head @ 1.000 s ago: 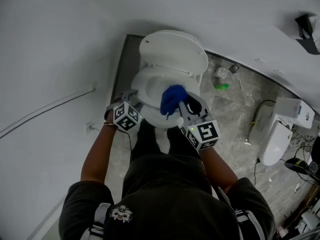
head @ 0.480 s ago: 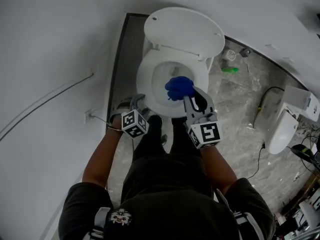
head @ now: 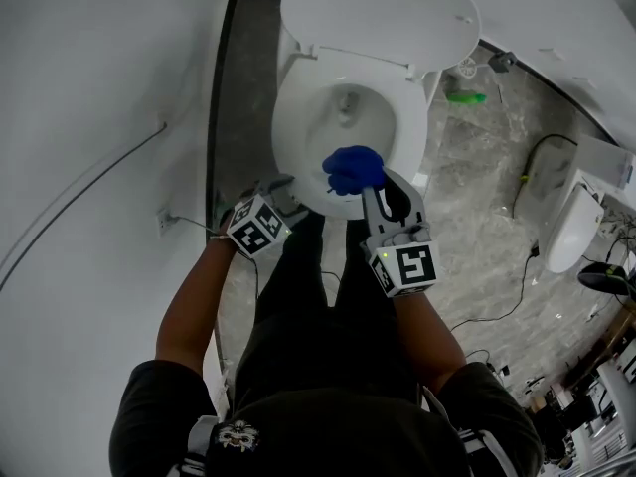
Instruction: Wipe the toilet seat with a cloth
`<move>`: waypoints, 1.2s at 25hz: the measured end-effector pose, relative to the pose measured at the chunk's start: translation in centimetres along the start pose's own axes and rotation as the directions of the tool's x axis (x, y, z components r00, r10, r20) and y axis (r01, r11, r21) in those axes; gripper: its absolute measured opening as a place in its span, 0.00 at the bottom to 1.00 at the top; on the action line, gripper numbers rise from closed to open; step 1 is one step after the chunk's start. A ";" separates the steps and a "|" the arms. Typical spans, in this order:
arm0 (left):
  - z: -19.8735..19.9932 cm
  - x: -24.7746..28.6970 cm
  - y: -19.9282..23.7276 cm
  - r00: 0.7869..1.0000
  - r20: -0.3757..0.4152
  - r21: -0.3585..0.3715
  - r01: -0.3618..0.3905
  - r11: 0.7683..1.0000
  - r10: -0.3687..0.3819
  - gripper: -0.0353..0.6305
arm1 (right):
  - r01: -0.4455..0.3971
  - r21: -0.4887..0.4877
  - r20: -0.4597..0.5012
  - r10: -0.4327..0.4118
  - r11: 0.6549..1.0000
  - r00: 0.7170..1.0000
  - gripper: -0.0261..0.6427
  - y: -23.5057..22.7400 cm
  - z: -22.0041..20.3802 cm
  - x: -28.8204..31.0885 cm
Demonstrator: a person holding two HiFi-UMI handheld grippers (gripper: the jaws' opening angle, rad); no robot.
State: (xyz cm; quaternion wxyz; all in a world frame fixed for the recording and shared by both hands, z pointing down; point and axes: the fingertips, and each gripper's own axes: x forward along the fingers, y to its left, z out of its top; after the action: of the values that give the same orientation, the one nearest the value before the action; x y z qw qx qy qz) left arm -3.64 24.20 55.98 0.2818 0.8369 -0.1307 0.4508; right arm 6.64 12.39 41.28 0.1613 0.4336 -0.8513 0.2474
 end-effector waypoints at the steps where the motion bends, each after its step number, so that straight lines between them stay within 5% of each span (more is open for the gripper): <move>1: -0.4 0.3 0.1 0.999 0.017 -0.032 0.040 0.999 -0.039 0.48 | 0.004 0.006 -0.004 -0.004 1.000 1.000 0.13 0.3 -0.7 0.1; 4: -1.4 1.9 0.6 0.996 0.037 -0.072 0.089 0.993 -0.087 0.48 | 0.019 0.017 -0.011 -0.019 1.000 1.000 0.13 0.4 -2.6 0.4; 8: -2.9 4.6 1.1 0.998 0.045 -0.162 0.052 0.985 -0.045 0.48 | 0.046 0.023 -0.030 -0.045 0.999 0.999 0.13 -0.2 -5.3 1.1; 12: -4.7 7.5 2.1 0.997 -0.019 -0.245 -0.080 0.966 0.078 0.47 | 0.066 0.020 -0.049 -0.065 0.998 0.997 0.13 -0.8 -7.4 1.9; 17: -5.9 10.1 3.9 0.967 -0.070 -0.301 -0.255 0.919 0.245 0.35 | 0.082 0.020 -0.074 -0.080 0.996 0.994 0.12 -1.6 -9.7 2.4; 22: -7.1 11.9 5.4 0.941 -0.129 -0.333 -0.337 0.880 0.312 0.28 | 0.077 0.014 -0.100 -0.075 0.997 0.992 0.13 -1.4 -11.6 2.9; 25: -7.5 11.9 6.4 0.921 -0.143 -0.333 -0.389 0.859 0.362 0.15 | 0.069 0.005 -0.109 -0.068 0.998 0.992 0.13 -1.3 -12.1 3.2; 30: -7.5 12.0 6.4 0.904 -0.160 -0.309 -0.426 0.850 0.396 0.14 | 0.070 0.000 -0.119 -0.069 0.998 0.991 0.13 -1.4 -12.7 3.9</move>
State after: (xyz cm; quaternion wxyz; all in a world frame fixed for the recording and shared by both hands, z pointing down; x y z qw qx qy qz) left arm -5.09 23.85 71.42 0.3231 0.7076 -0.3689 0.5087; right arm 6.35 16.21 54.06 0.2190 0.4478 -0.8241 0.2689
